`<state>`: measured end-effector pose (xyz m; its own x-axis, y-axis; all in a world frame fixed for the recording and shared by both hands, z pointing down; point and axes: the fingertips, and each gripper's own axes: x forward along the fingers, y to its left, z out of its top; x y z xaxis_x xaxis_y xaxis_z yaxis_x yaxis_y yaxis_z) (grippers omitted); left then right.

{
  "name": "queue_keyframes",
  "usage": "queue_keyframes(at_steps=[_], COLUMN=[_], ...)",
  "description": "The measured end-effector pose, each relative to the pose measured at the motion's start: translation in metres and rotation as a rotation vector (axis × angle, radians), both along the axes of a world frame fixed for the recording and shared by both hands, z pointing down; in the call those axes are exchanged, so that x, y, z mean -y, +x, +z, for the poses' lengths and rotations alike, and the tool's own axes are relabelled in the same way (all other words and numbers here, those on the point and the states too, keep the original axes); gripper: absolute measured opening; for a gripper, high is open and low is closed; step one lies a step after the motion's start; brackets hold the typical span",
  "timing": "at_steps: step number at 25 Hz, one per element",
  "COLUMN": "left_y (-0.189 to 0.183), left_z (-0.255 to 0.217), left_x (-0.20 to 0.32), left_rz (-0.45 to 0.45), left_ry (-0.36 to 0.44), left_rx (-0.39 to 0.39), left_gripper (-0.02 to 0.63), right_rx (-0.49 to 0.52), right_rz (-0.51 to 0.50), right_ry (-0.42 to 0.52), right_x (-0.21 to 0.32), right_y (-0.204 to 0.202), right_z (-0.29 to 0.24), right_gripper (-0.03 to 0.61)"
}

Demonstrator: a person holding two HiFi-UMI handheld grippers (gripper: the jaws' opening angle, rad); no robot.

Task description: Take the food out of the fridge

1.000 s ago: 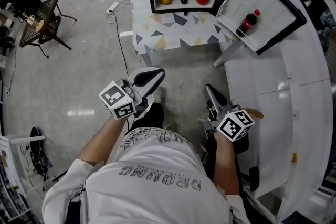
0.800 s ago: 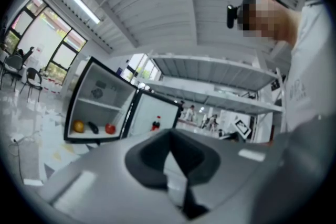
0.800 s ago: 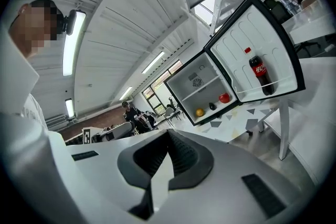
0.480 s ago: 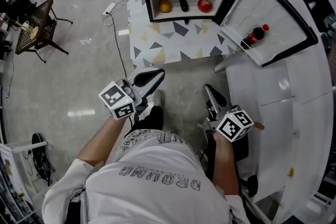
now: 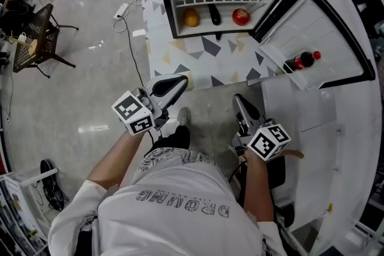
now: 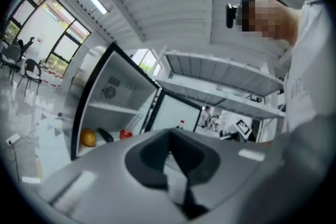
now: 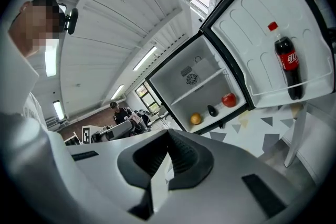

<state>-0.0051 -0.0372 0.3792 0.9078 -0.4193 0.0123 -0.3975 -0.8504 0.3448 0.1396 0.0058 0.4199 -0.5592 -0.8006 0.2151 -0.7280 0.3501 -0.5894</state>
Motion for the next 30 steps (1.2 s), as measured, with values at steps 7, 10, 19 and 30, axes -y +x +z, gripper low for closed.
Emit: queue_keyframes(at_steps=[7,10,19,30], left_y=[-0.011,-0.015,-0.029,-0.046], left_z=[0.003,0.005,0.015,0.029], left_x=[0.058,0.078,0.121,0.145], left_rz=[0.024,0.040,0.053,-0.015], left_ry=[-0.005,0.001,0.007,-0.001], left_rx=[0.000,0.015,0.035,0.082], left_gripper=[0.008,0.008,0.008,0.008], right_rx=[-0.017,-0.024,-0.066,-0.154], right_rz=[0.024,0.033,0.039,-0.011], right_ry=[-0.016,-0.019,-0.015,0.025], right_x=[0.058,0.082,0.139,0.196], right_y=[-0.014,-0.019,-0.033,-0.052], right_z=[-0.001,0.001,0.004,0.017], right_gripper=[-0.011,-0.011,-0.011,-0.011])
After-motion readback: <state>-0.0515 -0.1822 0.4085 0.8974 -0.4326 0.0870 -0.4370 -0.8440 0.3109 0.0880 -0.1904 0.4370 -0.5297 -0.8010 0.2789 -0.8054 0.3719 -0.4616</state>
